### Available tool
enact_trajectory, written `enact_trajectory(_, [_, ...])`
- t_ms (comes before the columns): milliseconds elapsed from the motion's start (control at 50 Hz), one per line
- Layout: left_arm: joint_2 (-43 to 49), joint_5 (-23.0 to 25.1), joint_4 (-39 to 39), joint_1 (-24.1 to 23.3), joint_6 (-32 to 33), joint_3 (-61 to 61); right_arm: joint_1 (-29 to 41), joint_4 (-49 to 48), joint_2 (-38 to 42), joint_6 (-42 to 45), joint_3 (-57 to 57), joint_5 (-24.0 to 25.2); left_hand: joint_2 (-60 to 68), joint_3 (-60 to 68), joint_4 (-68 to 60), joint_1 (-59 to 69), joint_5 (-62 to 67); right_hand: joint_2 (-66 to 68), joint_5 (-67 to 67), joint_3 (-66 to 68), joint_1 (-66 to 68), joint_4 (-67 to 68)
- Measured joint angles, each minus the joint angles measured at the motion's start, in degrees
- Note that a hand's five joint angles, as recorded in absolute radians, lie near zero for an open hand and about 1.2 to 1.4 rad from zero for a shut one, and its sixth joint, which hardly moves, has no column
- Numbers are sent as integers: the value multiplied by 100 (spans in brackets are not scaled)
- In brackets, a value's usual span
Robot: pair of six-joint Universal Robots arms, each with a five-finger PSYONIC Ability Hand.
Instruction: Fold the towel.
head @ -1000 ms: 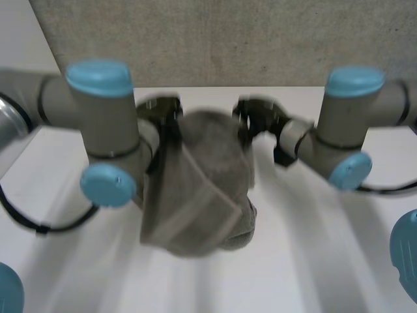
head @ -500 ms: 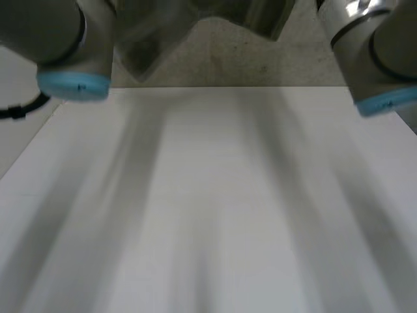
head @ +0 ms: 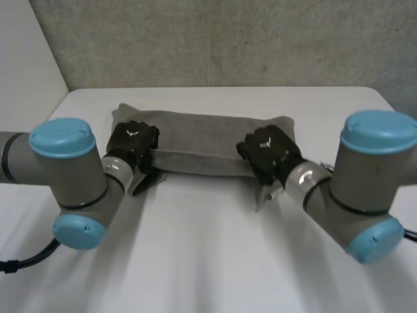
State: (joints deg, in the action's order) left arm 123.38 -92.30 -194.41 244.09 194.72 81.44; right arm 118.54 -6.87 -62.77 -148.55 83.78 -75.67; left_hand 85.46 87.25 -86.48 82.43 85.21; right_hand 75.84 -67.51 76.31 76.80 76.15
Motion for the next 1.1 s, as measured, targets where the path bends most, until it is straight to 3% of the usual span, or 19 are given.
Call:
enact_trajectory(40, [-11,-5,-82,0,-5,96,-7,-5,-171,47,315,8,-60,-148,114,-40,-60,0,0,0,0,0])
enact_trajectory(160, [-25,-40,-498,-27,-40,283,-31,-76,-891,27,1227,9,-3306,-3464,3451,-3064,-3260,0,-29,0,0,0])
enact_trajectory(200, [-13,-53,-641,-43,-72,322,-71,-120,-1084,-22,1442,-5,-3557,-3725,3654,-3262,-3534,0,-30,0,0,0])
enact_trajectory(320, [92,-74,-919,-83,-223,391,-308,-314,-1437,-278,1851,-62,-3654,-3837,3694,-3332,-3673,0,-31,26,0,0])
enact_trajectory(580, [338,-223,-864,-118,-558,462,-1053,-764,-1450,-1721,2136,-87,-4037,-4275,4153,-3770,-4134,0,-31,28,0,1])
enact_trajectory(840, [-38,-208,-752,-168,-771,981,-1124,-929,-1146,-1801,2111,-340,-4506,-4739,4587,-4207,-4597,0,-38,28,0,1])
enact_trajectory(1100, [279,-234,-747,-188,-723,861,-1221,-947,-999,-1809,2124,-373,-4528,-4754,4602,-4222,-4608,0,-38,28,0,1])
